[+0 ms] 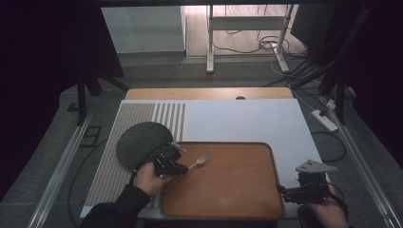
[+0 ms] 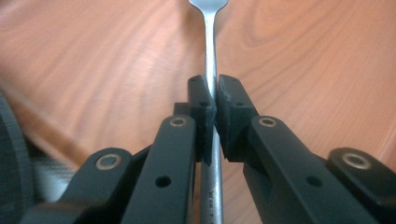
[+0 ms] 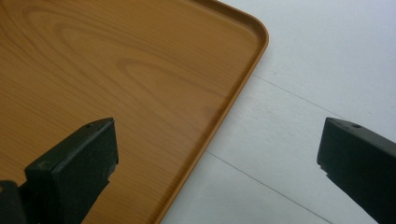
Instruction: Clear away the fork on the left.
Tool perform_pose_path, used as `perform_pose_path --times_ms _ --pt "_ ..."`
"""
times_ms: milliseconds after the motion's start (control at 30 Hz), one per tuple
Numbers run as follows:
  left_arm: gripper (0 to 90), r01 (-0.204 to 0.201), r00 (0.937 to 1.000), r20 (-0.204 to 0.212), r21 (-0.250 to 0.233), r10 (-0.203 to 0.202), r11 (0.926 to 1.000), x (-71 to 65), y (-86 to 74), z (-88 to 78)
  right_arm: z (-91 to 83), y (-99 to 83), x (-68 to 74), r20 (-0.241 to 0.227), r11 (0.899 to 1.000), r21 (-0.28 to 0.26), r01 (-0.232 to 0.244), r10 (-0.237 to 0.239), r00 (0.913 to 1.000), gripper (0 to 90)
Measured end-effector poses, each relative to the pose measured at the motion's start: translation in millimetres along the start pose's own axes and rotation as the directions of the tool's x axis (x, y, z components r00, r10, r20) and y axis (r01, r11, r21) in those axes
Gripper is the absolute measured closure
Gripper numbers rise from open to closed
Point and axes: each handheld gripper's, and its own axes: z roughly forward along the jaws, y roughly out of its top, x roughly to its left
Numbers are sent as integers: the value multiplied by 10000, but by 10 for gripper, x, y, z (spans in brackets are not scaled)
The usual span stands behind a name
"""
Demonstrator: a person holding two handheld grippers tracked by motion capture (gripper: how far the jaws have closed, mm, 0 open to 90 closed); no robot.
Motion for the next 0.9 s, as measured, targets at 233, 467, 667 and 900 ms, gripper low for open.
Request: perform_pose_path --times_ms 233,467,667,900 --pt "838 136 9999 75 313 -139 9994 -138 -29 129 -1 1 3 -34 10000 42 43 -43 10000 0" --pt "822 -341 9994 -77 382 344 9987 -281 -66 167 1 2 5 -59 9999 81 94 -94 9999 0" --pt "827 -665 9976 142 -759 677 9949 -284 55 106 6 5 6 -55 9998 152 135 -134 9999 0" --pt "885 -1565 9875 -153 209 1569 9875 -395 239 367 7 4 11 -55 9998 158 138 -137 9999 0"
